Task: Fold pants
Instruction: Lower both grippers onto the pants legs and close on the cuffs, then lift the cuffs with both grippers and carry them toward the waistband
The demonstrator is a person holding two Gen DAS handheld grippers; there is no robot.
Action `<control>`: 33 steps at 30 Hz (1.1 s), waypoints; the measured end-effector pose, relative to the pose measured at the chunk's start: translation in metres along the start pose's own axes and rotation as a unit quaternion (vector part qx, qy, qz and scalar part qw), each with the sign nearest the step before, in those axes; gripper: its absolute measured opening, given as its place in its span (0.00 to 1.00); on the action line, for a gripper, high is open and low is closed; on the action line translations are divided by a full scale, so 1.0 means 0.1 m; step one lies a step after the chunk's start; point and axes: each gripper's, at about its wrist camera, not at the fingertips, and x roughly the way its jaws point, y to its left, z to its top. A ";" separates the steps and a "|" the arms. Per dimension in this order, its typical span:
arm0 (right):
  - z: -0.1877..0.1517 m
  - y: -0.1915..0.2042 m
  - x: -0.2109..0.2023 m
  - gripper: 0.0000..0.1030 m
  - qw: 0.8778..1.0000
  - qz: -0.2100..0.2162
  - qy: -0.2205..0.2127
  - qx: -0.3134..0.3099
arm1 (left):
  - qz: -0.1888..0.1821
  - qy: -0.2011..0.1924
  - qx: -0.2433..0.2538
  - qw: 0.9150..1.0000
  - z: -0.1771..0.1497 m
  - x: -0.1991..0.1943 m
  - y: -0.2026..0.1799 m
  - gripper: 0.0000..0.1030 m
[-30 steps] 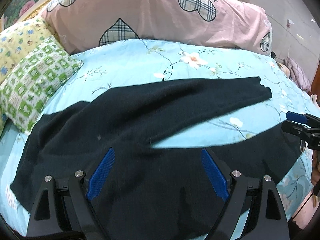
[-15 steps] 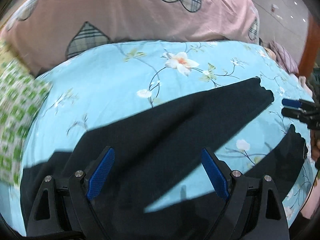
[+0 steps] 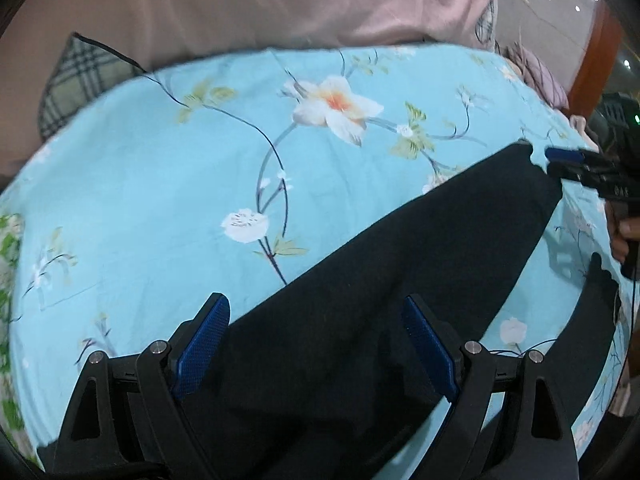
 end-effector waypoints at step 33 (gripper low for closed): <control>-0.51 -0.19 -0.76 0.09 0.991 0.123 -0.044 -0.040 | -0.056 -0.040 -0.001 0.998 -0.87 -0.89 -0.87 0.10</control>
